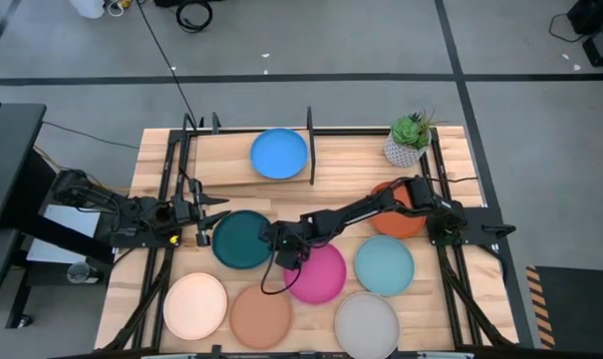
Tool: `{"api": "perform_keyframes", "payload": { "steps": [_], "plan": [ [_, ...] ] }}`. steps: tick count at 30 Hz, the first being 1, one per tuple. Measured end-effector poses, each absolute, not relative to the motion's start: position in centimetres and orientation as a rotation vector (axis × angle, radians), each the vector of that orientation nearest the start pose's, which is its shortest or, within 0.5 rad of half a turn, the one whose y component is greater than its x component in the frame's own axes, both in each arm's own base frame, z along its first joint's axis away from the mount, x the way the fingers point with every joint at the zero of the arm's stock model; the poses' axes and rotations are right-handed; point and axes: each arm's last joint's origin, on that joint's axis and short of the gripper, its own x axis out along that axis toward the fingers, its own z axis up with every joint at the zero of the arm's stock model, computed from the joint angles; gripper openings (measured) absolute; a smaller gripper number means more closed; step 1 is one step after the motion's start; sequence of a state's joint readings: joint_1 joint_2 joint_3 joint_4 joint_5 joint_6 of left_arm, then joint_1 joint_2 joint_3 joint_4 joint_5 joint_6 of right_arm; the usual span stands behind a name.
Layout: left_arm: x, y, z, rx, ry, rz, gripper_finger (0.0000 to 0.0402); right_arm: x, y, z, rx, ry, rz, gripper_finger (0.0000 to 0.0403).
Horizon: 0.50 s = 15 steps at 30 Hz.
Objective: Place and stack plates onto a shelf
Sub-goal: Stack the green plate on top of the blue plate on the shelf
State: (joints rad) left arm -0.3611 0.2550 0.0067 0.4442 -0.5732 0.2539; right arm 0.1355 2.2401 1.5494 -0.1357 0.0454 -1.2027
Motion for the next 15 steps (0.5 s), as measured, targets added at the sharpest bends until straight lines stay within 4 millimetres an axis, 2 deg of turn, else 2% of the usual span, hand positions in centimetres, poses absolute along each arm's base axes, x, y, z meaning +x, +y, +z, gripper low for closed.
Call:
{"api": "perform_keyframes", "payload": {
  "steps": [4, 11, 15],
  "plan": [
    [10.6, -2.3, 18.6, 0.164, -0.147, 0.232, 0.0142, 47.1, 6.6, 13.0, -1.256, 0.700, 0.540, 0.0035],
    [10.6, -2.3, 18.6, 0.164, -0.147, 0.232, 0.0142, 47.0, 7.2, 13.1, -1.396, 0.757, 0.460, 0.0023],
    [10.6, -2.3, 18.6, 0.165, -0.146, 0.232, 0.0142, 46.9, 7.2, 14.2, -1.471, 0.794, 0.376, 0.0025]
  ]
}}
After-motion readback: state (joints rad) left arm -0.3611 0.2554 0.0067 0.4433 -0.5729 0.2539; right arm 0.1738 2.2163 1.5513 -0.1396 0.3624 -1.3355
